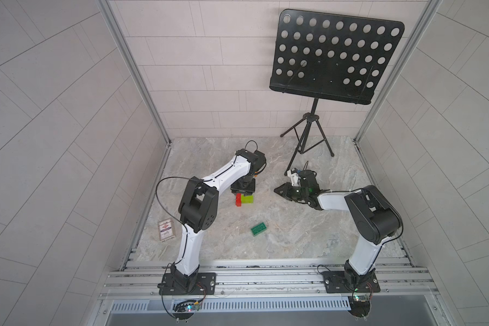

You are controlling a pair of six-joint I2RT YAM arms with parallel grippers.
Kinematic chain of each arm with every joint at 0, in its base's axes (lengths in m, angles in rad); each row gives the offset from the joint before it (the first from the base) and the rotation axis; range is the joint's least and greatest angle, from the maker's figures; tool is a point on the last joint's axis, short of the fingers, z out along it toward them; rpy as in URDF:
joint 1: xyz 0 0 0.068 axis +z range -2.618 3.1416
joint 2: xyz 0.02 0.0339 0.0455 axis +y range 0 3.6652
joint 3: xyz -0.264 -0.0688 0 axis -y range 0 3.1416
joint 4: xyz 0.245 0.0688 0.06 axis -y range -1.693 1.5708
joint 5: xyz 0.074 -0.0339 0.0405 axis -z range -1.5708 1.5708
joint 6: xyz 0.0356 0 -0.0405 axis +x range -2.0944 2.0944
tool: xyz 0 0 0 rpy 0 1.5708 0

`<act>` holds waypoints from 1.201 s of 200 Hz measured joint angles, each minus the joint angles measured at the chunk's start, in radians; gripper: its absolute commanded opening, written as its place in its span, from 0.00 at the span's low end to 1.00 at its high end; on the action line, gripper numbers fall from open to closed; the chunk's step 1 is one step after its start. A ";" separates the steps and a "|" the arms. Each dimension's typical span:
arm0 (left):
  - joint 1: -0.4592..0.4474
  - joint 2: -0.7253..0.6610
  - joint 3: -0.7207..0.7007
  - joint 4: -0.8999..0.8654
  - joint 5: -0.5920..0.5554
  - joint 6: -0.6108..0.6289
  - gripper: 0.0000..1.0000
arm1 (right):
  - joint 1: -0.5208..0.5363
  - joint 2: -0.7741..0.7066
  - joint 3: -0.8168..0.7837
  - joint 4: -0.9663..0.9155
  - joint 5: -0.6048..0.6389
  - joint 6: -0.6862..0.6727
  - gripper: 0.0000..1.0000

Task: Assemble an ice cream with lego
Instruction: Assemble the lego brick with the lego brick.

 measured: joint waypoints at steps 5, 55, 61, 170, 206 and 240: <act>0.015 -0.011 -0.019 0.014 0.021 -0.002 0.52 | 0.011 0.000 0.016 -0.022 0.002 -0.015 0.31; 0.270 -0.156 -0.296 0.245 0.337 -0.020 0.52 | 0.130 0.015 0.174 -0.227 0.031 -0.162 0.24; 0.301 -0.166 -0.333 0.283 0.382 -0.031 0.52 | 0.140 0.029 0.191 -0.239 0.024 -0.171 0.22; 0.390 -0.154 -0.578 0.751 0.730 -0.166 0.52 | 0.148 0.245 0.319 -0.332 -0.108 -0.151 0.09; 0.388 -0.154 -0.600 0.800 0.766 -0.199 0.51 | 0.148 0.257 0.332 -0.330 -0.129 -0.140 0.09; 0.367 -0.154 -0.607 0.828 0.792 -0.222 0.51 | 0.148 0.259 0.337 -0.341 -0.131 -0.141 0.11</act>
